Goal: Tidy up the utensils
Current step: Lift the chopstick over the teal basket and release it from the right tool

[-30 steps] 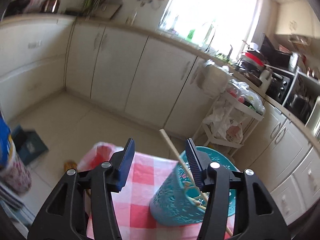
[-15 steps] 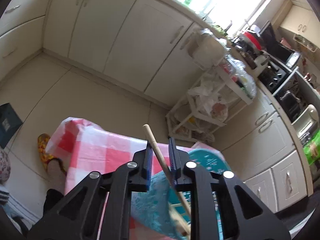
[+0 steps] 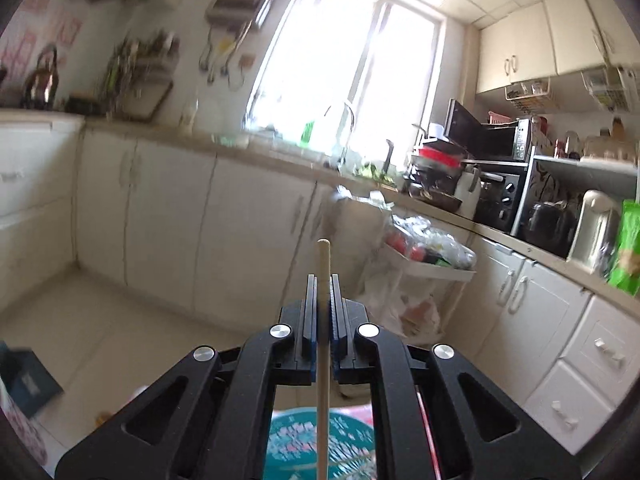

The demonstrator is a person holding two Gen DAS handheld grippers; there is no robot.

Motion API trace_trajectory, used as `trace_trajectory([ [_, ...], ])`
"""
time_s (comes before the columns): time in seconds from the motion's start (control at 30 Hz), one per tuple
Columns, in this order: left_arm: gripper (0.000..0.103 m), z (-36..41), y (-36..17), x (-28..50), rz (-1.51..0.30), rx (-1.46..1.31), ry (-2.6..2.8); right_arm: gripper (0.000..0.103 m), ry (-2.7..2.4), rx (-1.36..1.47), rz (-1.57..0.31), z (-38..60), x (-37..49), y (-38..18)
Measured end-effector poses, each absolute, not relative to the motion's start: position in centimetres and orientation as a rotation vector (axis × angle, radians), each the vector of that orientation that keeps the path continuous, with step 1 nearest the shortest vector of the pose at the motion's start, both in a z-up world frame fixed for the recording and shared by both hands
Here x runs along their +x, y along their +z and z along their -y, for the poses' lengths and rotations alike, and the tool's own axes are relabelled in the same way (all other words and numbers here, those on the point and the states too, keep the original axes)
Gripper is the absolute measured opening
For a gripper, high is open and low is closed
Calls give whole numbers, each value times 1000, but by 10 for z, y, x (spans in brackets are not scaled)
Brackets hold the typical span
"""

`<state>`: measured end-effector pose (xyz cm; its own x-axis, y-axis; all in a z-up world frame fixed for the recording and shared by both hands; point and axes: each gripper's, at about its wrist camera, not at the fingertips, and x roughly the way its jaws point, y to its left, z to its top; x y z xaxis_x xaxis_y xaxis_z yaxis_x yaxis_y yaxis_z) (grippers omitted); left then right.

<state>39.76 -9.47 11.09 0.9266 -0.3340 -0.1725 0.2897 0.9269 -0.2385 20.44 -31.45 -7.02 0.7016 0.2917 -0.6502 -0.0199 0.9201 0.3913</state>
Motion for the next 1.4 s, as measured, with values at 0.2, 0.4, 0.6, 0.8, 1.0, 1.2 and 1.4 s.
trace_trajectory([
  [0.2, 5, 116, 93, 404, -278, -85, -280, 6, 189, 395, -656, 322, 192, -47],
  [0.4, 21, 106, 71, 397, -371, -62, -290, 6, 210, 405, -551, 323, 185, -17],
  [0.6, 62, 58, 65, 358, -369, -151, -257, 6, 260, 428, -426, 310, 208, 36],
  [0.8, 78, -3, 40, 311, -404, -303, -205, 6, 310, 350, -245, 269, 263, 113],
  [1.0, 81, -41, -4, 272, -470, -399, -153, 6, 213, 259, -161, 232, 336, 133],
  [1.2, 81, -49, -29, 252, -513, -392, -149, 6, 150, 201, -258, 214, 376, 97],
  [1.4, 83, -41, -30, 248, -537, -360, -160, 6, 169, 114, -299, 207, 355, 94],
])
